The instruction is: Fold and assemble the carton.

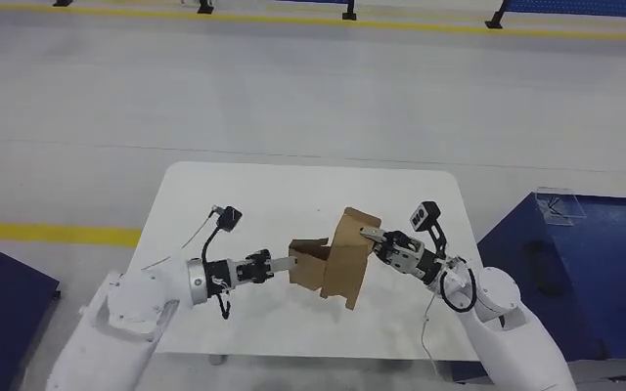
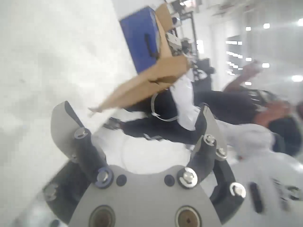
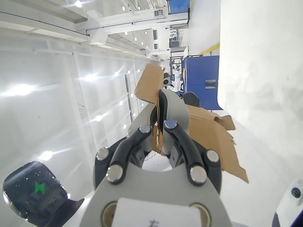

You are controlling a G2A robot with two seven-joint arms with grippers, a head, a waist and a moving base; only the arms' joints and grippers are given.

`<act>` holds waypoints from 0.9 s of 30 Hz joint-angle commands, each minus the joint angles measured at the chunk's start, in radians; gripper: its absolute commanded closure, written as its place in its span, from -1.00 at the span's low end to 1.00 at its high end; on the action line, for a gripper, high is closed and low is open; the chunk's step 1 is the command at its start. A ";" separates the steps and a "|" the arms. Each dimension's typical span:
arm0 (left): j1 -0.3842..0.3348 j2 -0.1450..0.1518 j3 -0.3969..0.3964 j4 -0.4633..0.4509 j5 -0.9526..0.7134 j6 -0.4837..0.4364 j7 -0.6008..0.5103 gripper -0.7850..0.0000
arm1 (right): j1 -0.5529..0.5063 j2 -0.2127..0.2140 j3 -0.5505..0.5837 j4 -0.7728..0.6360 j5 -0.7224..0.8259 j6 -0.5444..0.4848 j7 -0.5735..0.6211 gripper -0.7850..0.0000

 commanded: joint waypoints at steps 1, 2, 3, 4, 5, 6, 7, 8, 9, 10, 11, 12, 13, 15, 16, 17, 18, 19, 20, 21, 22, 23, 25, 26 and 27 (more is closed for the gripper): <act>0.061 0.000 0.027 -0.070 0.231 -0.018 0.155 -1.00 | -0.001 -0.001 -0.003 0.000 0.009 0.010 0.011 1.00; 0.078 0.001 0.042 -0.088 0.312 -0.032 0.202 -1.00 | -0.001 -0.002 -0.006 0.001 0.009 0.011 0.013 1.00; 0.093 0.000 0.057 -0.096 0.370 -0.037 0.242 -1.00 | -0.001 -0.003 -0.008 0.003 0.008 0.011 0.012 1.00; 0.103 -0.002 0.076 -0.101 0.408 -0.044 0.269 -1.00 | -0.001 -0.004 -0.013 0.004 0.003 0.012 0.012 1.00; 0.107 -0.003 0.093 -0.105 0.435 -0.049 0.285 -1.00 | 0.000 -0.005 -0.016 0.005 0.001 0.013 0.011 1.00; 0.108 -0.005 0.108 -0.107 0.458 -0.046 0.296 -1.00 | 0.001 -0.006 -0.019 0.006 0.001 0.013 0.011 1.00; 0.107 -0.007 0.122 -0.106 0.475 -0.037 0.301 -1.00 | 0.001 -0.007 -0.022 0.008 -0.001 0.015 0.011 1.00; 0.103 -0.009 0.139 -0.108 0.482 -0.037 0.297 -1.00 | 0.002 -0.008 -0.025 0.009 0.000 0.016 0.012 1.00; 0.098 -0.011 0.154 -0.106 0.476 -0.045 0.285 -1.00 | 0.004 -0.009 -0.028 0.011 0.002 0.019 0.013 1.00; 0.092 -0.013 0.164 -0.107 0.475 -0.051 0.280 -1.00 | 0.007 -0.011 -0.032 0.014 0.002 0.020 0.012 1.00; 0.089 -0.014 0.173 -0.112 0.483 -0.059 0.281 -1.00 | 0.009 -0.012 -0.035 0.017 0.000 0.020 0.010 1.00; 0.091 -0.015 0.183 -0.118 0.491 -0.061 0.278 -1.00 | 0.012 -0.013 -0.039 0.019 0.000 0.020 0.008 1.00; 0.095 -0.016 0.192 -0.133 0.487 -0.066 0.274 -1.00 | 0.015 -0.014 -0.042 0.020 -0.003 0.022 0.007 1.00; 0.111 -0.015 0.203 -0.166 0.500 -0.088 0.268 -1.00 | 0.017 -0.016 -0.046 0.023 0.001 0.023 0.006 1.00; 0.120 -0.014 0.207 -0.180 0.514 -0.088 0.263 -1.00 | 0.017 -0.017 -0.047 0.024 0.002 0.022 0.005 1.00; 0.128 -0.013 0.212 -0.193 0.529 -0.088 0.256 -1.00 | 0.017 -0.018 -0.047 0.024 0.002 0.021 0.004 1.00; 0.136 -0.013 0.218 -0.206 0.533 -0.091 0.250 -1.00 | 0.017 -0.019 -0.048 0.025 0.004 0.020 0.002 1.00; 0.142 -0.012 0.222 -0.216 0.537 -0.093 0.244 -1.00 | 0.016 -0.020 -0.048 0.026 0.008 0.020 0.000 1.00; 0.146 -0.012 0.227 -0.224 0.539 -0.098 0.237 -1.00 | 0.015 -0.021 -0.048 0.027 0.012 0.020 -0.002 1.00; 0.149 -0.012 0.232 -0.226 0.539 -0.101 0.230 -1.00 | 0.016 -0.022 -0.049 0.029 0.014 0.021 -0.003 1.00; 0.148 -0.013 0.239 -0.225 0.540 -0.102 0.222 -1.00 | 0.016 -0.023 -0.050 0.029 0.015 0.021 -0.003 1.00; 0.144 -0.014 0.247 -0.225 0.541 -0.106 0.214 -1.00 | 0.017 -0.024 -0.051 0.029 0.018 0.021 -0.004 1.00; 0.135 -0.017 0.262 -0.217 0.535 -0.106 0.205 -1.00 | 0.017 -0.026 -0.056 0.028 0.026 0.026 0.001 1.00; 0.127 -0.018 0.270 -0.212 0.520 -0.104 0.193 -1.00 | 0.017 -0.027 -0.059 0.028 0.032 0.030 0.005 1.00; 0.120 -0.021 0.278 -0.202 0.488 -0.096 0.174 -1.00 | 0.018 -0.028 -0.062 0.029 0.040 0.036 0.011 1.00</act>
